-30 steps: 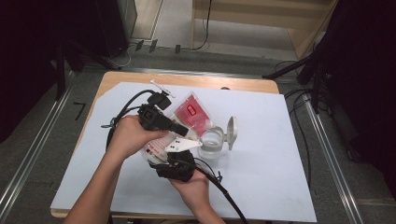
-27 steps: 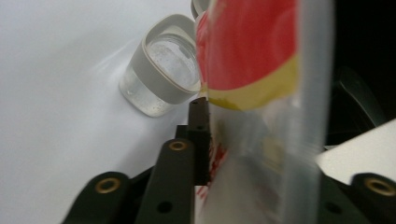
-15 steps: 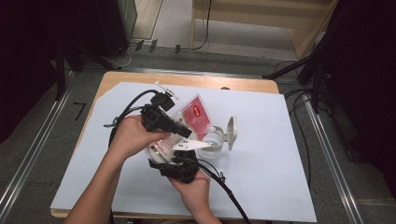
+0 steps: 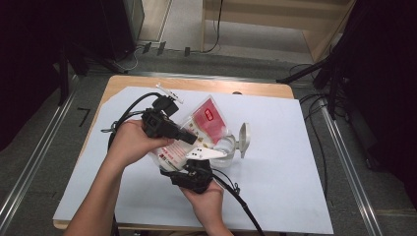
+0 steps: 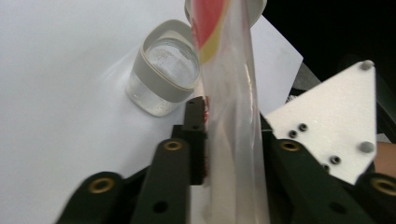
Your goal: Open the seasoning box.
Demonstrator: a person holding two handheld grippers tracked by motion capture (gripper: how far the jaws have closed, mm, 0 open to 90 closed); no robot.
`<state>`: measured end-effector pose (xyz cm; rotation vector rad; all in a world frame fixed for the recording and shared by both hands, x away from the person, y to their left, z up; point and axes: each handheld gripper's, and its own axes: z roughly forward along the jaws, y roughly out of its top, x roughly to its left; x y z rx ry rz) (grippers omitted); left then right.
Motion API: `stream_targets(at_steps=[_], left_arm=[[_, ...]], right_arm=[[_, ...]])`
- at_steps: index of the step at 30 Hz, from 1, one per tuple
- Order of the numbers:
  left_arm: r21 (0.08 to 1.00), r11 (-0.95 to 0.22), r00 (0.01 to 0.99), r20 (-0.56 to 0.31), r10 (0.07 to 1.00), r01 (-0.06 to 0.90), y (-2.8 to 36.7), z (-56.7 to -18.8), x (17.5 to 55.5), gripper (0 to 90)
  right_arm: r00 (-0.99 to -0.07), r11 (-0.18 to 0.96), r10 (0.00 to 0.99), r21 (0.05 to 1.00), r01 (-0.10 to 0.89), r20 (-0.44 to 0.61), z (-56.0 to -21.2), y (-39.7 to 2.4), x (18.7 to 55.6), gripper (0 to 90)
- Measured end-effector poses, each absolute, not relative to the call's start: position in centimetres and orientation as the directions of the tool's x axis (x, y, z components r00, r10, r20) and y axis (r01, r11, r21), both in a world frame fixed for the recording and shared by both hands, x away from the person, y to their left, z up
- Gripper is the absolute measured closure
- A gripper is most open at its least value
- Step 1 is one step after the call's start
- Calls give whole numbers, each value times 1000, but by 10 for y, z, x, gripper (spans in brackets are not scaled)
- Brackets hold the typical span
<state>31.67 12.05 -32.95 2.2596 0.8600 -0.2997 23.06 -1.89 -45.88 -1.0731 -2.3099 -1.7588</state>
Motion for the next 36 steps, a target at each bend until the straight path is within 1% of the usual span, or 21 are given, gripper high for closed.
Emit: stream_targets(at_steps=[2,6,10,14,20,23,24,25,26,27,30,34,36], left_arm=[[508,-535,737,-450,504,675,122,-331,318,818],[506,-541,741,-439,508,671,119,-332,319,828],[499,-550,743,-434,510,670,113,-332,317,832],[516,-544,748,-407,524,662,108,-330,315,823],[539,-507,736,-415,535,673,108,-329,314,816],[542,-503,735,-418,534,673,107,-329,315,810],[541,-498,731,-426,533,678,108,-329,315,805],[541,-498,731,-426,533,678,108,-329,315,798],[549,-493,734,-430,525,675,108,-328,315,786],[554,-490,736,-434,520,673,109,-327,315,773],[558,-482,734,-445,513,675,112,-324,314,729],[561,-483,734,-417,537,672,117,-321,313,715],[555,-478,726,-428,538,681,119,-319,312,706]], right_arm=[[-774,139,499,845,516,390,-457,-18,229,618],[-796,193,520,865,463,310,-456,-12,224,622],[-819,251,522,874,416,239,-453,-3,218,585],[-816,226,505,869,441,282,-451,-2,219,550],[-799,177,487,856,487,353,-447,-3,224,542],[-789,170,481,842,512,382,-445,-4,225,569],[-788,171,479,840,515,386,-445,-4,226,592],[-788,171,479,840,515,386,-445,-4,226,592],[-783,163,471,833,529,406,-444,-6,228,621],[-777,153,466,826,542,423,-444,-7,229,622],[-769,129,471,828,545,432,-443,-9,229,629],[-762,113,471,826,552,445,-444,-13,230,632],[-761,112,462,821,560,456,-445,-13,229,632]])
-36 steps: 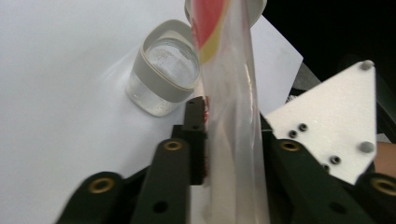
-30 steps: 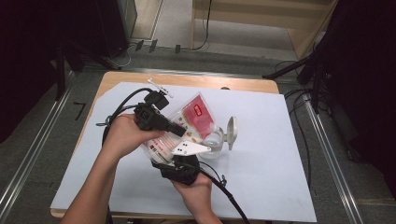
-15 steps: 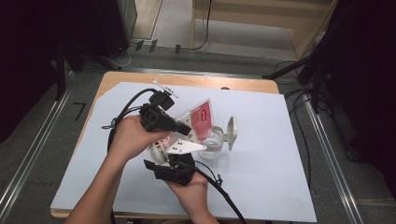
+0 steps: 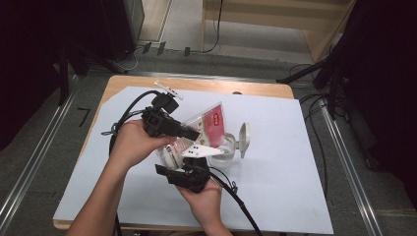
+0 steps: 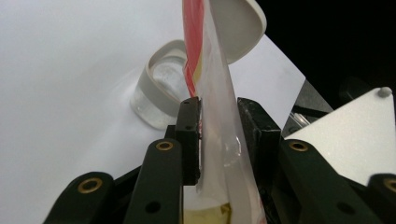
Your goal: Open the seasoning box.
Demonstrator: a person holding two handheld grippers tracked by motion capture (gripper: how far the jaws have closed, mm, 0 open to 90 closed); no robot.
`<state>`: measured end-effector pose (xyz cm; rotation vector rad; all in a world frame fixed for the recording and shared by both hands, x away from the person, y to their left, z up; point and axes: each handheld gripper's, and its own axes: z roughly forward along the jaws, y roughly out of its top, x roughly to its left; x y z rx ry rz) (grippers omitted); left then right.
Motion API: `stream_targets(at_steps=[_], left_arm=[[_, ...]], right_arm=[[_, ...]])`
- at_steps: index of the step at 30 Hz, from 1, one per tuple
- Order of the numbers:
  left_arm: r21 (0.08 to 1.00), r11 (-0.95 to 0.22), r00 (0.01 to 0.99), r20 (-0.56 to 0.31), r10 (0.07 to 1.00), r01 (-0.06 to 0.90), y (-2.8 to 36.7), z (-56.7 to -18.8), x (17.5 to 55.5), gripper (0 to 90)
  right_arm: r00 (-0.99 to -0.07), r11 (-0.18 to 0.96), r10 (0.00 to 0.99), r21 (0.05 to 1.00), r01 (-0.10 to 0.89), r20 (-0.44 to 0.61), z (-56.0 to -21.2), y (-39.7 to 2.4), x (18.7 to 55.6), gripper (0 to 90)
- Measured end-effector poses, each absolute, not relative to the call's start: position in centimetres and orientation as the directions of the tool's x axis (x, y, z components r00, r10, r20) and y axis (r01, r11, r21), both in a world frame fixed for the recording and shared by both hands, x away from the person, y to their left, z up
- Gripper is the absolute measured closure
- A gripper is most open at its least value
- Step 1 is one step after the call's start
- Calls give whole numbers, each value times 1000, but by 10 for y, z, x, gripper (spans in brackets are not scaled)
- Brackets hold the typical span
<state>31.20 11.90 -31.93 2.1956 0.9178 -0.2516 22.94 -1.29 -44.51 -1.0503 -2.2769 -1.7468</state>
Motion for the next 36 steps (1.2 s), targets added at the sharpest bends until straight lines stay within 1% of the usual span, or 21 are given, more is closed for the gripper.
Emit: stream_targets(at_steps=[2,4,5,7,11,13,17,20,22,23,25,27,30,36], left_arm=[[553,-471,722,-445,531,687,122,-318,312,667],[559,-469,724,-440,532,684,123,-317,312,676],[562,-477,729,-417,543,676,124,-316,311,700],[560,-487,735,-407,543,670,126,-316,311,724],[545,-504,737,-414,533,670,126,-317,311,810],[543,-503,736,-412,537,672,126,-317,311,828],[550,-483,727,-434,532,681,127,-316,312,829],[559,-474,726,-427,539,681,126,-314,311,826],[584,-463,734,-405,546,667,123,-311,308,823],[584,-463,734,-405,546,667,123,-311,308,823],[612,-448,741,-389,547,652,120,-309,306,819],[615,-448,742,-381,552,649,119,-308,306,816],[635,-436,746,-368,555,638,116,-307,305,812],[659,-424,751,-347,562,621,113,-304,304,806]], right_arm=[[-754,97,455,815,571,475,-447,-13,230,634],[-751,93,460,815,572,474,-448,-14,231,634],[-748,90,462,814,574,476,-448,-15,231,634],[-748,90,463,814,573,476,-449,-15,231,635],[-756,103,466,820,562,460,-449,-14,230,634],[-760,109,468,824,556,450,-449,-13,230,632],[-793,160,457,840,519,403,-444,-13,228,616],[-802,175,460,847,502,380,-440,-11,226,616],[-809,173,455,854,490,372,-437,-9,225,614],[-811,170,451,857,487,372,-436,-8,225,609],[-814,179,457,859,479,359,-432,-7,225,587],[-812,178,457,858,482,362,-431,-6,225,587],[-807,167,463,857,487,368,-429,-7,226,611],[-800,144,455,854,500,391,-426,-8,230,615]])
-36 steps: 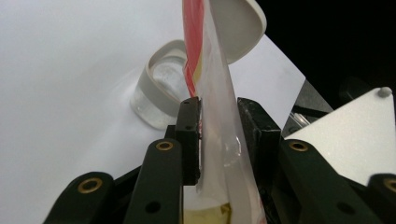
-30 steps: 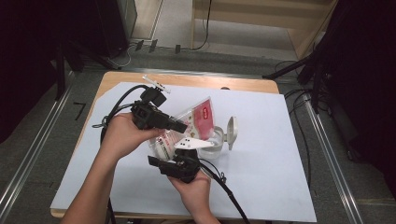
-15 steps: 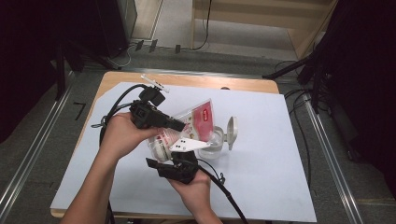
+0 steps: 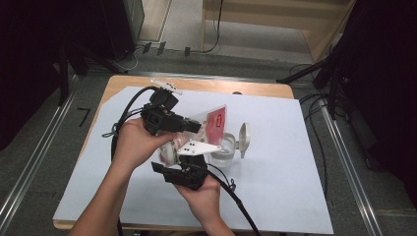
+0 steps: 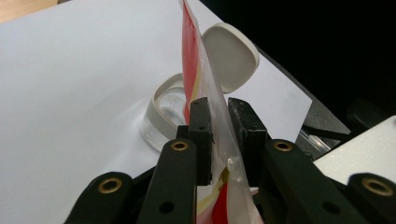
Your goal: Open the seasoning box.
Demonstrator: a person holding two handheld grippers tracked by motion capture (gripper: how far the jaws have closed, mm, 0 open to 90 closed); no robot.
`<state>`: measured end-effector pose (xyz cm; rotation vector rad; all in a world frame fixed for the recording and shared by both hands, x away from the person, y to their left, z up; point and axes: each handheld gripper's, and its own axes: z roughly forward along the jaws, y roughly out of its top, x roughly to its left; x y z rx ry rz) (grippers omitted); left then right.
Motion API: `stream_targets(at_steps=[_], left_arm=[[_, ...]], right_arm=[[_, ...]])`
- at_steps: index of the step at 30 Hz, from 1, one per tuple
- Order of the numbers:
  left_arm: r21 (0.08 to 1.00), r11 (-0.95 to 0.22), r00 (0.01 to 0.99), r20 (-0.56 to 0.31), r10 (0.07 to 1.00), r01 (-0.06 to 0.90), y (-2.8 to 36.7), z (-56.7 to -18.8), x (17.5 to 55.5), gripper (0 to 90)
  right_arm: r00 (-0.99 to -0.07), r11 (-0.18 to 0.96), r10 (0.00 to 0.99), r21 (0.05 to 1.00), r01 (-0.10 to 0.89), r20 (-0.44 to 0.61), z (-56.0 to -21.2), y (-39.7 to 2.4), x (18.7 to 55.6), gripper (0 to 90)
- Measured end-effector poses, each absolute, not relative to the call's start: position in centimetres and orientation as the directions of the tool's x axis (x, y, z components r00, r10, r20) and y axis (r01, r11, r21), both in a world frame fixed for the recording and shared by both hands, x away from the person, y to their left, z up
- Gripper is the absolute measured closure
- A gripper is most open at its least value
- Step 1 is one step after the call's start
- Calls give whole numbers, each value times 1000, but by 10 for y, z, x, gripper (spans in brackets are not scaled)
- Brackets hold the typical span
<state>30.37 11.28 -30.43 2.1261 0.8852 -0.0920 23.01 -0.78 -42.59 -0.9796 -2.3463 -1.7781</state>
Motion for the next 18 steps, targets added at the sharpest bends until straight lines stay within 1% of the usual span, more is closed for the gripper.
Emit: stream_targets(at_steps=[7,9,10,12,14,18], left_arm=[[660,-430,754,-334,566,616,113,-304,306,813],[659,-433,757,-339,558,615,111,-302,306,813],[658,-438,760,-337,555,612,110,-301,307,815],[646,-457,765,-335,551,611,106,-299,310,818],[634,-471,766,-334,549,614,102,-298,314,819],[598,-496,762,-353,542,630,92,-296,324,808]], right_arm=[[-804,147,450,856,496,388,-426,-7,234,612],[-805,149,447,855,498,391,-425,-7,235,569],[-805,149,445,853,500,394,-425,-7,236,567],[-803,143,445,854,499,395,-424,-8,236,577],[-799,131,452,856,499,397,-423,-10,238,615],[-786,109,451,848,519,423,-422,-15,242,621]])
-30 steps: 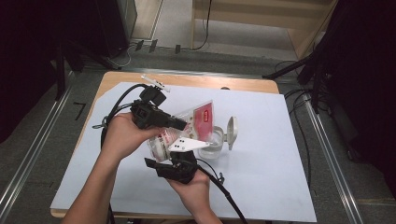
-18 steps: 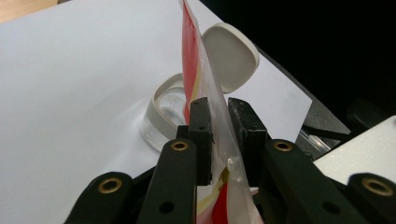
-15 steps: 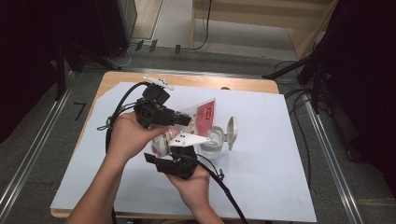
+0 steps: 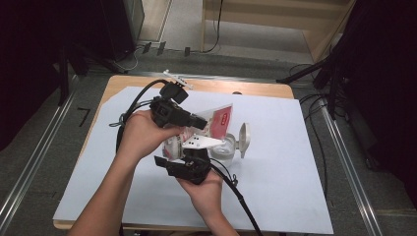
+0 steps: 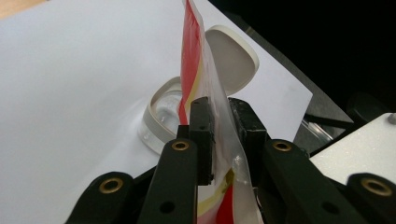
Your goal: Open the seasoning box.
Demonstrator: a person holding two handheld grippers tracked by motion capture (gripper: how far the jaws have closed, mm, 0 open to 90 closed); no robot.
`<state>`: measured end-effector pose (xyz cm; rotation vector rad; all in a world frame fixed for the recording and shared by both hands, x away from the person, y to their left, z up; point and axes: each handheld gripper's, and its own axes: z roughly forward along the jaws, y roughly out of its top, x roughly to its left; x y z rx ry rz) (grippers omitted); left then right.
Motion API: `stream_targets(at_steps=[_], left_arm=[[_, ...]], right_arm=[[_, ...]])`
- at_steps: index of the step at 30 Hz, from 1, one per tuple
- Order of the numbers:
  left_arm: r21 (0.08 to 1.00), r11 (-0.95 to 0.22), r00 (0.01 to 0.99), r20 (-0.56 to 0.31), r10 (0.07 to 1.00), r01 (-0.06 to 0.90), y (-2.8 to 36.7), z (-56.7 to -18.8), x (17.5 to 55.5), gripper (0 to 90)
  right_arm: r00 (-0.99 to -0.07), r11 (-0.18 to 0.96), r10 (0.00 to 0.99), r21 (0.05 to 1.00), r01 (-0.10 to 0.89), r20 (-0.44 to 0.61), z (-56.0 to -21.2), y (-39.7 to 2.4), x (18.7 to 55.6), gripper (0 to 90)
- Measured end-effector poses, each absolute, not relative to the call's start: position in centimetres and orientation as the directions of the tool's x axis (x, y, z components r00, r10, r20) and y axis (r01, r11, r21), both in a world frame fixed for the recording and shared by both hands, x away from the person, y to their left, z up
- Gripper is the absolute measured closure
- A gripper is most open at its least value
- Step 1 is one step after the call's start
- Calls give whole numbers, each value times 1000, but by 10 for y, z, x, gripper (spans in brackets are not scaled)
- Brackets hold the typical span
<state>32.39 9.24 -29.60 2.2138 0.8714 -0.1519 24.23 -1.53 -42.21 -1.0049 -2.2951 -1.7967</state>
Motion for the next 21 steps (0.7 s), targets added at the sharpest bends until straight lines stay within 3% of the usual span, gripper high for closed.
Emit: stream_targets(at_steps=[15,21], left_arm=[[597,-477,745,-352,567,645,93,-292,322,797],[586,-457,724,-376,579,670,95,-293,322,795]], right_arm=[[-788,87,420,845,528,449,-417,-15,241,584],[-802,129,443,857,499,401,-416,-10,237,626]])
